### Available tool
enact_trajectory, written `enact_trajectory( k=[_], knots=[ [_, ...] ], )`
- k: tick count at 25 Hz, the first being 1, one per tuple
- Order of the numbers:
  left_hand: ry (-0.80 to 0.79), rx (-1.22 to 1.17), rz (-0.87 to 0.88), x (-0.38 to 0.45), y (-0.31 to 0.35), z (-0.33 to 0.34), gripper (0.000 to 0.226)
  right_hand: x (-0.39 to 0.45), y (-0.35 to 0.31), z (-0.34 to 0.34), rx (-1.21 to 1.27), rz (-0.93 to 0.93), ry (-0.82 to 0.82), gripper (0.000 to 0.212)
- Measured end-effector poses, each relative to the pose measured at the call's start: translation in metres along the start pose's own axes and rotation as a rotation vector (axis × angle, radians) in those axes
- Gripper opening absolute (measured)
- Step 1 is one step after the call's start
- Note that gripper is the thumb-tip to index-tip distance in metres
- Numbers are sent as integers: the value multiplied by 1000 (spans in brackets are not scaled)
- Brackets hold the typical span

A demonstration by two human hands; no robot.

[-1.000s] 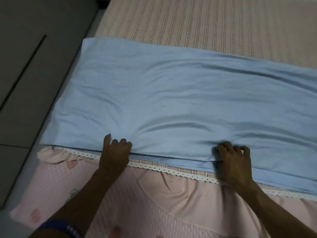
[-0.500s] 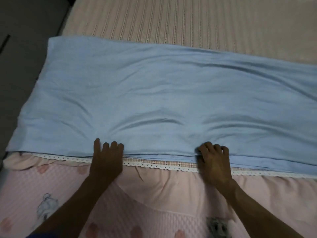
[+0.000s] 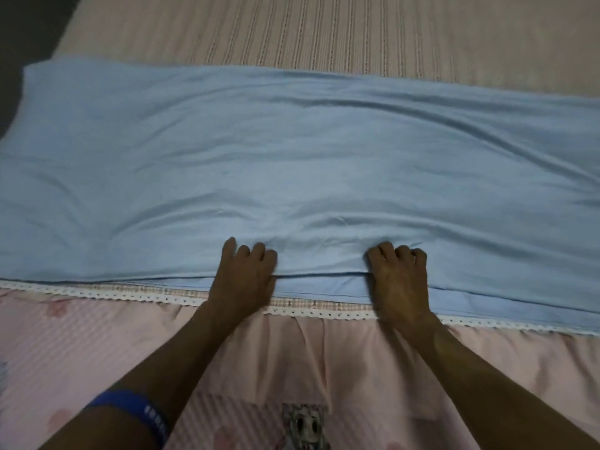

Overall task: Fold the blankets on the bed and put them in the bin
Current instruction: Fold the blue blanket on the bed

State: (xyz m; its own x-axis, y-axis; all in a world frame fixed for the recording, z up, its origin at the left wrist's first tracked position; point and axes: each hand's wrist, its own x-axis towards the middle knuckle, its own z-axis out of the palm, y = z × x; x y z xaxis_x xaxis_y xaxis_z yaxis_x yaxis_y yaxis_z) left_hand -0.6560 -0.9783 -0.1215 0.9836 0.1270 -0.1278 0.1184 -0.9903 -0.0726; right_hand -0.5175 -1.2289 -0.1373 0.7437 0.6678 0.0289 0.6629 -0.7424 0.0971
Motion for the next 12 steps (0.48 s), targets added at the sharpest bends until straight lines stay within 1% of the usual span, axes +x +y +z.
enact_trajectory(
  k=[2,3,5,7,8,10,12],
  knots=[
    [13,36,-15,7,12,-4,17,1,26,-2,29,-11,24,32],
    [36,35,5,4,15,-3,13,-2,35,-3,55,-55,31,33],
    [48,32,46,-10,17,3,14,-21,42,1,86,-188,40,31],
    [17,28,33,-27,23,3,14,-40,42,6,106,-254,47,31],
    [9,27,2,-30,28,1,12,-44,43,8,118,-240,43,33],
    [9,20,-47,-19,47,-6,13,-43,54,5,103,-148,11,37],
    [24,13,4,3,75,-11,17,-44,82,3,52,-19,-39,41]
  ],
)
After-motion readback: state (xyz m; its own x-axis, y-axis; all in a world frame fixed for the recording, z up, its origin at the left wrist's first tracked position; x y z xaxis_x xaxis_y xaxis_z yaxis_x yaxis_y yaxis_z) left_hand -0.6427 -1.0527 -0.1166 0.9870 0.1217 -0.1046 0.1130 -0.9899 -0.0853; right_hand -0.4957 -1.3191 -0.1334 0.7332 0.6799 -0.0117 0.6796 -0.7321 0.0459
